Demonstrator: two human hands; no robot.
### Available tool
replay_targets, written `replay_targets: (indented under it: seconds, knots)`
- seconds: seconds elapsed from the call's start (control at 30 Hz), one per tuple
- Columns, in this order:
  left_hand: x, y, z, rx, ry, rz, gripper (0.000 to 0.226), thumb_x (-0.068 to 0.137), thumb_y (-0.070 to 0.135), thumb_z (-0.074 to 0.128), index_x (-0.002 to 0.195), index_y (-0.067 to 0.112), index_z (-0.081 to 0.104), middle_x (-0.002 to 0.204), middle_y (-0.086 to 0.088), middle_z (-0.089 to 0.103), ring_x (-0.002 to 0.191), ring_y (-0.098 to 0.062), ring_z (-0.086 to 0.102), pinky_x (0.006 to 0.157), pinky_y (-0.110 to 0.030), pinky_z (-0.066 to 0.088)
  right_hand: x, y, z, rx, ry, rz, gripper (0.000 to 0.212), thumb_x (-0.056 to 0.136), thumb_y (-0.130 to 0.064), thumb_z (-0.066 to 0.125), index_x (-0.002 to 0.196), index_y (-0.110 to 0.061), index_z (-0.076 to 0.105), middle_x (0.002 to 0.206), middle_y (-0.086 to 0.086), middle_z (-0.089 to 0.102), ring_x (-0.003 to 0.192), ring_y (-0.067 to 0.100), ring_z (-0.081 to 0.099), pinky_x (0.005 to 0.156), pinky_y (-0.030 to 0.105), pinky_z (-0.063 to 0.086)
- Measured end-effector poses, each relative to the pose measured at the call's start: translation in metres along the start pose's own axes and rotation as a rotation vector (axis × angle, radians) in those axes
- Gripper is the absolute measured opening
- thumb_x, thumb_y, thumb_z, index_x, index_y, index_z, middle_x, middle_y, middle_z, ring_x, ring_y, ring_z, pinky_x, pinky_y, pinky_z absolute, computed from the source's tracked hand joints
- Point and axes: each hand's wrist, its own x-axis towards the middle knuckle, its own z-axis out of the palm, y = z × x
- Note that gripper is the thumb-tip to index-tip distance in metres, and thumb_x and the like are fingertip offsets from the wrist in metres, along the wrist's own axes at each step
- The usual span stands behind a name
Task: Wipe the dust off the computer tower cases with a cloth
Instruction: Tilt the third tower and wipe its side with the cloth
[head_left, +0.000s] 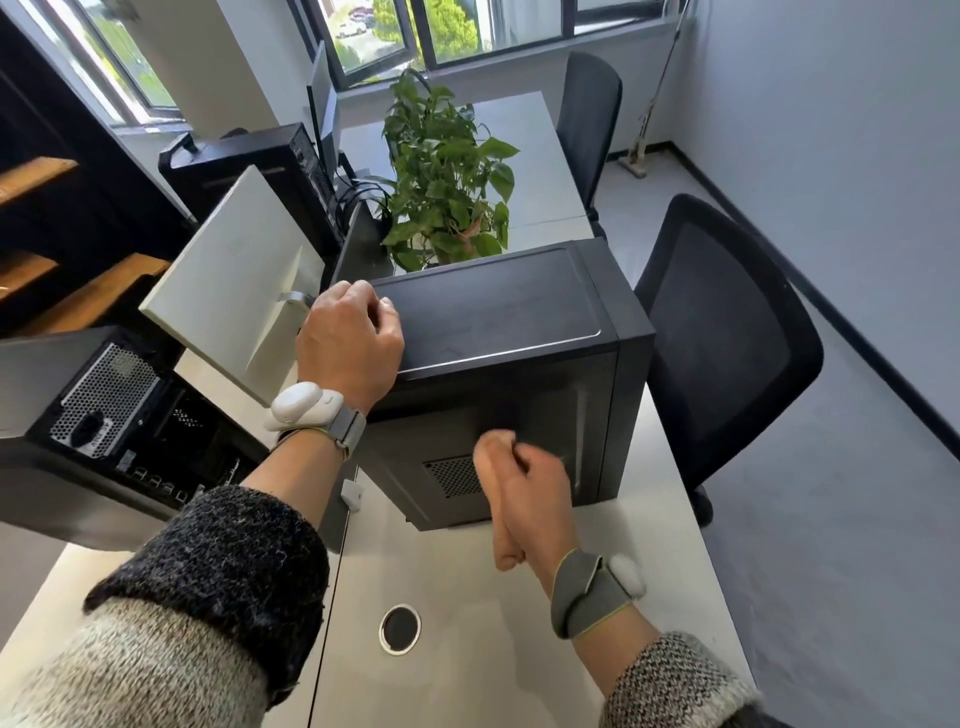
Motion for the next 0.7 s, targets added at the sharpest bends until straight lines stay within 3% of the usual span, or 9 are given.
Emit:
replay_targets:
  seconds: [0.1,0.17,0.27,0.33,0.43,0.53,0.6,0.7]
  knots:
    - [0.002,0.002,0.000,0.004,-0.003,0.001,0.026,0.102,0.033,0.052,0.087,0.014,0.062,0.085,-0.001,0.058,0.079,-0.020,0.055,0.069,-0.036,0.051,0.003,-0.021,0.000,0.019,0.018,-0.148,0.039,0.106,-0.036,0.060,0.070,-0.020,0.057,0.054,-0.020,0.053,0.057,0.000,0.050,0.055,0.014,0.038]
    - [0.003,0.003,0.000,-0.007,0.000,0.010,0.025,0.102,0.032,0.052,0.087,0.014,0.062,0.086,0.000,0.057,0.079,-0.019,0.055,0.070,-0.034,0.049,0.006,-0.011,0.003,0.008,0.009,-0.082,0.038,0.106,-0.038,0.060,0.072,-0.020,0.061,0.056,-0.020,0.056,0.059,0.001,0.052,0.056,0.014,0.039]
    - [0.002,0.001,0.001,-0.003,-0.001,0.010,0.025,0.102,0.032,0.052,0.086,0.015,0.060,0.086,0.000,0.057,0.080,-0.019,0.054,0.070,-0.035,0.048,0.004,0.028,0.003,-0.001,-0.010,0.173,0.041,0.103,-0.045,0.058,0.078,-0.016,0.070,0.062,-0.009,0.063,0.070,0.016,0.063,0.071,0.033,0.054]
    - [0.000,0.000,0.001,-0.007,0.000,0.005,0.025,0.102,0.032,0.052,0.086,0.015,0.061,0.086,0.000,0.057,0.080,-0.020,0.054,0.071,-0.036,0.050,0.003,0.033,-0.002,-0.071,-0.005,0.186,0.040,0.104,-0.047,0.055,0.081,-0.018,0.070,0.069,-0.003,0.069,0.075,0.020,0.068,0.080,0.041,0.058]
    - [0.001,0.001,0.000,-0.004,-0.005,0.004,0.026,0.102,0.032,0.051,0.086,0.014,0.060,0.086,-0.001,0.057,0.080,-0.020,0.054,0.070,-0.035,0.048,0.000,0.006,-0.005,-0.100,0.003,-0.018,0.036,0.107,-0.042,0.056,0.082,-0.019,0.067,0.070,-0.010,0.067,0.071,-0.001,0.064,0.067,0.015,0.050]
    - [0.002,0.003,-0.003,0.001,-0.012,0.013,0.026,0.102,0.032,0.051,0.087,0.014,0.061,0.087,-0.001,0.057,0.081,-0.020,0.054,0.070,-0.032,0.044,0.000,-0.011,0.004,-0.040,-0.010,-0.144,0.034,0.108,-0.039,0.056,0.086,-0.015,0.068,0.071,-0.008,0.065,0.066,-0.003,0.059,0.059,0.013,0.045]
    - [0.002,0.004,-0.005,0.012,-0.012,0.008,0.026,0.102,0.032,0.050,0.088,0.014,0.062,0.088,-0.001,0.058,0.082,-0.021,0.054,0.070,-0.033,0.043,0.001,-0.006,0.009,-0.021,-0.043,-0.067,0.035,0.108,-0.041,0.055,0.088,-0.016,0.068,0.073,-0.007,0.065,0.070,0.001,0.061,0.062,0.016,0.047]
    - [0.001,0.004,-0.006,0.029,-0.011,-0.001,0.027,0.102,0.032,0.050,0.088,0.013,0.062,0.089,-0.001,0.058,0.082,-0.020,0.052,0.070,-0.033,0.041,0.003,0.021,0.014,-0.086,-0.057,0.146,0.037,0.105,-0.044,0.056,0.087,-0.015,0.071,0.079,0.001,0.068,0.083,0.022,0.067,0.074,0.034,0.050]
